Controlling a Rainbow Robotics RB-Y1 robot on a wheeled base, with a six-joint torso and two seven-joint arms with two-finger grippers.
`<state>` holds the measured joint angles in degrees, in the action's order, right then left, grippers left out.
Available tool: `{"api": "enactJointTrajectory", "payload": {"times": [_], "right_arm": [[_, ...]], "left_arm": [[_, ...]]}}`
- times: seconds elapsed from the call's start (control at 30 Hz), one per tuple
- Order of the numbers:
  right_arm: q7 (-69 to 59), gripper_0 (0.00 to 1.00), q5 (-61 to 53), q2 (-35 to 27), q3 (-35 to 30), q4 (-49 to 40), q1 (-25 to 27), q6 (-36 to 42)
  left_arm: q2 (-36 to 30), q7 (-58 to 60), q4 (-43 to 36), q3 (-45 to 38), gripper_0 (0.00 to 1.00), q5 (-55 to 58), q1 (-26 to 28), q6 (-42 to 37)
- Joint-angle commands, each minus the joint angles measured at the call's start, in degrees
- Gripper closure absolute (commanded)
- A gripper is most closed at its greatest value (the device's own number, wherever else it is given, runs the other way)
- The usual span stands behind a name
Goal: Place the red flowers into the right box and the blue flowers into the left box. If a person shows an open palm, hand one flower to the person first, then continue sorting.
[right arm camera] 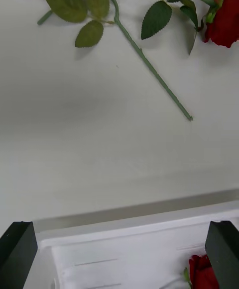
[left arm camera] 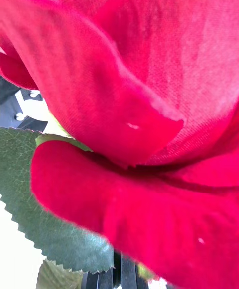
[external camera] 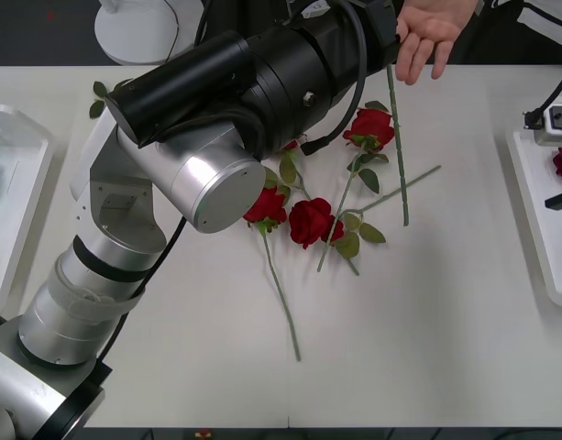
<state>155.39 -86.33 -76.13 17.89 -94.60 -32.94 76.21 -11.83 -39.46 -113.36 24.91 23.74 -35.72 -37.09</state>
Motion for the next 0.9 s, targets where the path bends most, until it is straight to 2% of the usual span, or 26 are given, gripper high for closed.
{"api": "enactJointTrajectory", "payload": {"times": [0.03, 0.2, 0.33, 0.43, 0.63, 0.9], "right_arm": [[-0.39, 0.00, 5.91, 4.85, -1.54, -0.50, -0.72, -2.12], [-0.39, 0.00, 10.57, 8.37, 0.13, -0.58, -0.89, -4.32], [-0.39, 0.00, 14.44, 10.30, 4.79, -0.58, -2.21, -7.57], [-0.39, 0.00, 17.34, 10.39, 11.38, -0.50, -5.38, -11.26], [-0.39, 0.00, 24.11, 12.32, 22.63, -0.23, -12.23, -13.46], [-0.39, 0.00, 27.45, 19.27, 29.40, 6.97, -18.21, -13.46]], "left_arm": [[1.46, -1.23, -2.13, 0.66, 1.00, -0.54, -0.40, 0.88], [1.46, -1.23, -2.13, 0.66, 1.00, -0.54, -0.40, 0.88], [1.46, -1.23, -2.13, 0.66, 1.00, -0.54, -0.40, 0.88], [1.46, -1.23, -2.13, 0.66, 1.00, -0.54, -0.40, 0.88], [1.46, -1.23, -2.13, 0.66, 1.00, -0.54, -0.40, 0.88], [1.46, -1.23, -2.13, 0.66, 1.00, -0.54, -0.40, 0.88]]}}
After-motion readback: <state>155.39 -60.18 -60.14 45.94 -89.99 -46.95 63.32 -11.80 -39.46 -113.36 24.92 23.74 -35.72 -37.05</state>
